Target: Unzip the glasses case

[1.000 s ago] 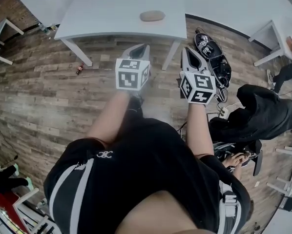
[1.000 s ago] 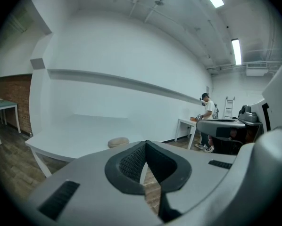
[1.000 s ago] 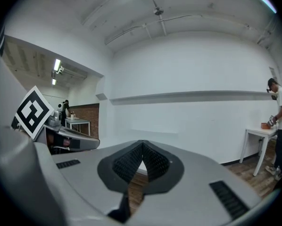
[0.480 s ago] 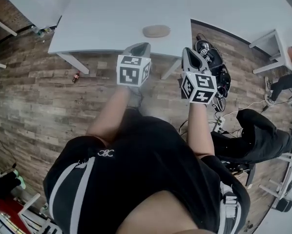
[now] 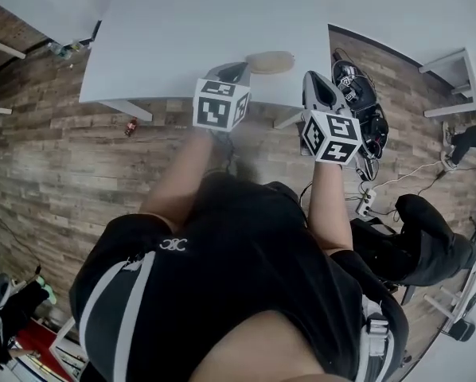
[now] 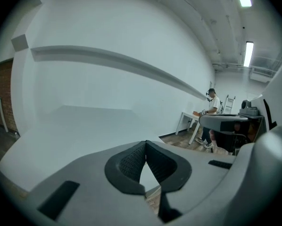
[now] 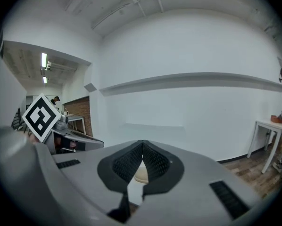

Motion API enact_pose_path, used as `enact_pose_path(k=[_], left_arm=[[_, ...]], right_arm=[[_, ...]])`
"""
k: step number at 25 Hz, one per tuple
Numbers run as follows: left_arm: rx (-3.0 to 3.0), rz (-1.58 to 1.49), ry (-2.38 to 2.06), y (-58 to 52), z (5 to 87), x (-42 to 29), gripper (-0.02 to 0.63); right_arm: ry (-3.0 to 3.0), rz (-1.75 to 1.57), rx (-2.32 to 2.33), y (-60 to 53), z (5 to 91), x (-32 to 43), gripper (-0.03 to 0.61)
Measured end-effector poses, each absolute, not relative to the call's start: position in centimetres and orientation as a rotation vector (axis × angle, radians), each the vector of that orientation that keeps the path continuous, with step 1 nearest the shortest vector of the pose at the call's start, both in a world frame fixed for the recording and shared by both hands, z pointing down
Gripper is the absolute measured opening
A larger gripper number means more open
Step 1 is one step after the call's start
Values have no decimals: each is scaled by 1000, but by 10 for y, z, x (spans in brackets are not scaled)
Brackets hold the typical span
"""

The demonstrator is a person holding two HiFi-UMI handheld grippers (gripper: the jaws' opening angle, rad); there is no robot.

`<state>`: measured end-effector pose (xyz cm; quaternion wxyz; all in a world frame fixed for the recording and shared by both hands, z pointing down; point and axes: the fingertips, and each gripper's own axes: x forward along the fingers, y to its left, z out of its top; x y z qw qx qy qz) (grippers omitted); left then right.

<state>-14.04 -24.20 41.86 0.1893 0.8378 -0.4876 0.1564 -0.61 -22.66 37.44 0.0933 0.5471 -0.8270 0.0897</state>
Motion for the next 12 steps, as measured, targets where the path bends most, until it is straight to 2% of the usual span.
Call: enact_pose_path(k=[12], left_arm=[[2360, 555, -1168, -296, 461, -104, 9]], right_arm=[[-2437, 357, 1556, -280, 410, 27, 14]])
